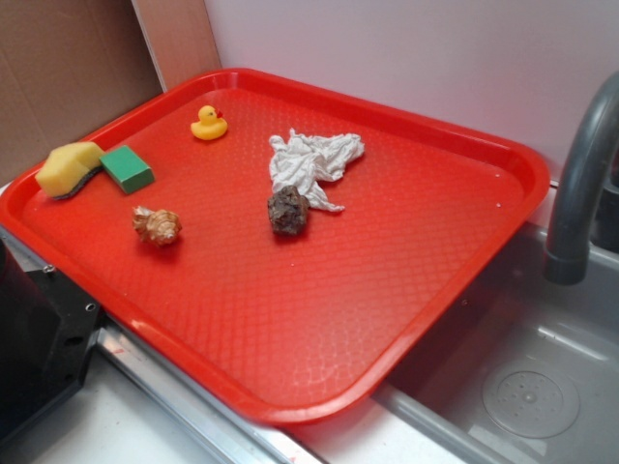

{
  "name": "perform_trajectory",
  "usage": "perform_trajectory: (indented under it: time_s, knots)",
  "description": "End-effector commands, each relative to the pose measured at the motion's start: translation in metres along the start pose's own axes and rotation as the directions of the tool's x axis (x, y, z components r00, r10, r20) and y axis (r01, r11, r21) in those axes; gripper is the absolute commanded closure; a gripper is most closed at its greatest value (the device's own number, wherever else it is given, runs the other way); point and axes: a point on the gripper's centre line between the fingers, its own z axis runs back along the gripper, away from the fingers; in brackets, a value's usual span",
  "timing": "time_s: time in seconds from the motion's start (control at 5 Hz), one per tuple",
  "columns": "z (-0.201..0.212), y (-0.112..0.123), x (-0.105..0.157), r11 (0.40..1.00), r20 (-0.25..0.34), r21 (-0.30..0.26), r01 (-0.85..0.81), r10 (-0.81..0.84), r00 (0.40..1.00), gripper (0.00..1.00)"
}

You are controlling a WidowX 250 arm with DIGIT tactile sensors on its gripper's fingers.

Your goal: Grab the white paper.

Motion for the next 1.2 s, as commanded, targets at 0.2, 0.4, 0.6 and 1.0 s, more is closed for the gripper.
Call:
perform_trajectory:
  time_s: [0.2,0.4,0.6,1.0]
  knots:
    - [-0.054,0.005,0.045,0.994,0.027,0.076,0.073,-0.075,0.997,0.00]
    - [-0.095,-0.022,0.091,0.977,0.006,0.117,0.176,-0.178,0.984,0.00]
    - [-0.122,-0.024,0.135,0.990,0.041,0.133,0.042,-0.048,0.998,0.00]
    - [-0.122,-0.024,0.135,0.990,0.041,0.133,0.042,-0.048,0.998,0.00]
